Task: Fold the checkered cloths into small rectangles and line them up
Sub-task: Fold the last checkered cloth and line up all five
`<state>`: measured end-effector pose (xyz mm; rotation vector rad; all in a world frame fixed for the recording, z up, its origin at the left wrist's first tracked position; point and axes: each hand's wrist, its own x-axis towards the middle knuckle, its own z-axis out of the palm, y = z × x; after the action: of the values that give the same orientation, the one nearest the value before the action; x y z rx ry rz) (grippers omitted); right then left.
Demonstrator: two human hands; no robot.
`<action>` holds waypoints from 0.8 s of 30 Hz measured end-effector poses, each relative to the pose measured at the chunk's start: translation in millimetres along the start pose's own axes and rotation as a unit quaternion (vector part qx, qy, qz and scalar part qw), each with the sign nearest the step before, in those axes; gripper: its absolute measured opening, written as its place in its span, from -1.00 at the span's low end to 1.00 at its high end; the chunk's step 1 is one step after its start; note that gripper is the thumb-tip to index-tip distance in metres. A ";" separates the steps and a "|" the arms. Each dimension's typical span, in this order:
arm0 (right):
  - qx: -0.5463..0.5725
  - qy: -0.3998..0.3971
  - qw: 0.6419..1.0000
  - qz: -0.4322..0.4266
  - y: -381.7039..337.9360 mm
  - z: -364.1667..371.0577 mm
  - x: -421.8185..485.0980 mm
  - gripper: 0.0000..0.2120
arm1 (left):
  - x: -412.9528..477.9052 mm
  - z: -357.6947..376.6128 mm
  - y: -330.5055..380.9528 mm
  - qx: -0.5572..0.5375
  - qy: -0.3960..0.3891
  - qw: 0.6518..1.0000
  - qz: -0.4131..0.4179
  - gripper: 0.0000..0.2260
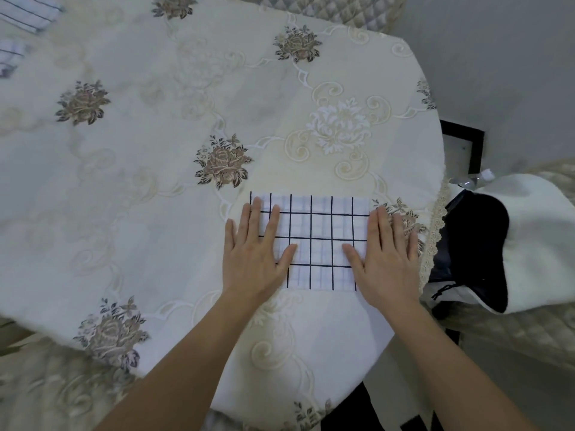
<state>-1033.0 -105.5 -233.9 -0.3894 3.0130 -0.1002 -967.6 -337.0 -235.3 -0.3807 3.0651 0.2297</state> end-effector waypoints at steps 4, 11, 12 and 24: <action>0.027 0.031 0.999 -0.002 -14.3 -10.1 -0.6 -0.25 | 8.8 -9.0 12.2 0.004 0.047 0.997 0.060 -0.34; 0.095 0.010 0.992 -0.080 -74.3 0.0 24.3 -0.25 | 31.1 7.0 25.1 0.013 0.012 0.996 0.086 -0.33; 0.092 0.006 0.992 -0.082 -71.5 3.1 25.8 -0.23 | 30.7 8.7 23.6 0.013 0.010 0.997 0.080 -0.33; 0.001 0.004 0.997 -0.074 -19.0 5.9 33.5 -0.20 | 18.8 0.5 0.3 0.019 -0.001 1.000 0.025 -0.32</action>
<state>-1059.9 -132.7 -241.3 -0.6138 2.9888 -0.1156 -985.8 -341.1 -237.0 -0.3026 3.0736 0.1737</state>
